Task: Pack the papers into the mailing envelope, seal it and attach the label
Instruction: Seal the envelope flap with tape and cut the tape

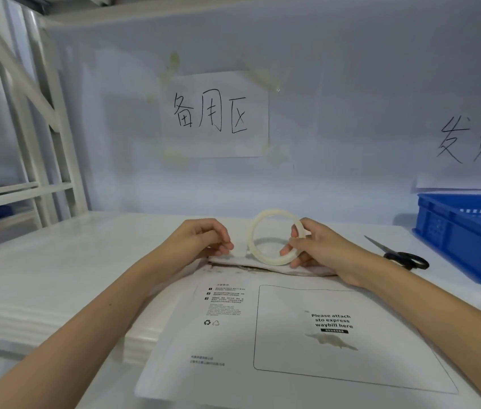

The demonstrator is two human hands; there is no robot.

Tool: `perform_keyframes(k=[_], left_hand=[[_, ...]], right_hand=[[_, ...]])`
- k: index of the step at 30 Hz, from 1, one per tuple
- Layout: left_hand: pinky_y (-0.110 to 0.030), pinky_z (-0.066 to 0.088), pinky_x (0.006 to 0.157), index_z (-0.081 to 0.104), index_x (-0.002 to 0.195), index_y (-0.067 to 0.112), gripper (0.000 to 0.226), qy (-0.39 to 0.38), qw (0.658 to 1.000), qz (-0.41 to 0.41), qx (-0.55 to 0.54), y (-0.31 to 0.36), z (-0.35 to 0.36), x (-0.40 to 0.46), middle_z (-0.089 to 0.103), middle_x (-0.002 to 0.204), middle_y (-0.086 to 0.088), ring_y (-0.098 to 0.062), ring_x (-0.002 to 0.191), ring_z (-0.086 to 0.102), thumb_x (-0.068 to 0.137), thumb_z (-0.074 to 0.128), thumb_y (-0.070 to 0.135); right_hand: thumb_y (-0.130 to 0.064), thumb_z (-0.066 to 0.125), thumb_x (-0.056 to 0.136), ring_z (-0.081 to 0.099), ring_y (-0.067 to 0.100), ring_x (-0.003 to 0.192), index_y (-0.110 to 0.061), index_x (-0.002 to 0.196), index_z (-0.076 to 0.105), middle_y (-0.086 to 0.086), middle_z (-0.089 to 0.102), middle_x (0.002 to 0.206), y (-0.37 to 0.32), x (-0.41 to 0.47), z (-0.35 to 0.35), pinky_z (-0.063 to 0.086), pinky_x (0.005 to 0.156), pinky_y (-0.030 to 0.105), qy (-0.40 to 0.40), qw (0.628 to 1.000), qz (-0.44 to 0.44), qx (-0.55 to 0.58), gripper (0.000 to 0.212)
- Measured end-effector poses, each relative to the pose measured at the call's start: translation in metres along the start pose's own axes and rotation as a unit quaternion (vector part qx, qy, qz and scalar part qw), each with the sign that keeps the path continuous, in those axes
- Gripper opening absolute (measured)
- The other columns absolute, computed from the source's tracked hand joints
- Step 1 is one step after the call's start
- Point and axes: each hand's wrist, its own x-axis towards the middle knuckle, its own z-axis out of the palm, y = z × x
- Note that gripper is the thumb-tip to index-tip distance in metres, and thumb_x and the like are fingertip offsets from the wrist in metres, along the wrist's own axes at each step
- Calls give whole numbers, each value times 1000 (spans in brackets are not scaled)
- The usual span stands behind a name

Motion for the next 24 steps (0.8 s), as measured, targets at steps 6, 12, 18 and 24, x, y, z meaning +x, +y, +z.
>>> perform_keyframes(k=[6, 12, 18, 24], left_hand=[[-25, 46, 66, 67, 106, 18, 16, -24, 992, -38, 118, -1, 13, -1, 72, 80, -10, -18, 62, 56, 96, 59, 28], [-20, 41, 58, 72, 95, 15, 15, -16, 977, 16, 213, -4, 24, 5, 76, 84, -4, -9, 49, 47, 91, 67, 30], [-23, 44, 56, 65, 94, 9, 9, -10, 989, -4, 148, -4, 23, 6, 78, 86, -8, -16, 53, 47, 95, 63, 17], [-17, 38, 46, 66, 96, 12, 17, 1, 995, -44, 92, -1, 23, 8, 78, 94, -8, -16, 54, 52, 96, 61, 28]], right_hand=[[-21, 50, 100, 71, 18, 75, -21, 91, 49, -1, 77, 95, 0, 0, 0, 44, 59, 23, -3, 1000, 2, -3, 9], [-25, 50, 99, 75, 18, 84, -22, 95, 48, -5, 77, 97, -3, -4, -2, 33, 58, 28, -20, 1000, 16, 13, 6], [-27, 52, 99, 75, 21, 86, -21, 98, 48, -4, 77, 99, 1, 1, -4, 32, 67, 33, -29, 999, 22, 40, 7], [-30, 50, 100, 75, 21, 89, -23, 94, 47, -6, 76, 101, 0, 1, -4, 34, 66, 32, -35, 998, 24, 46, 10]])
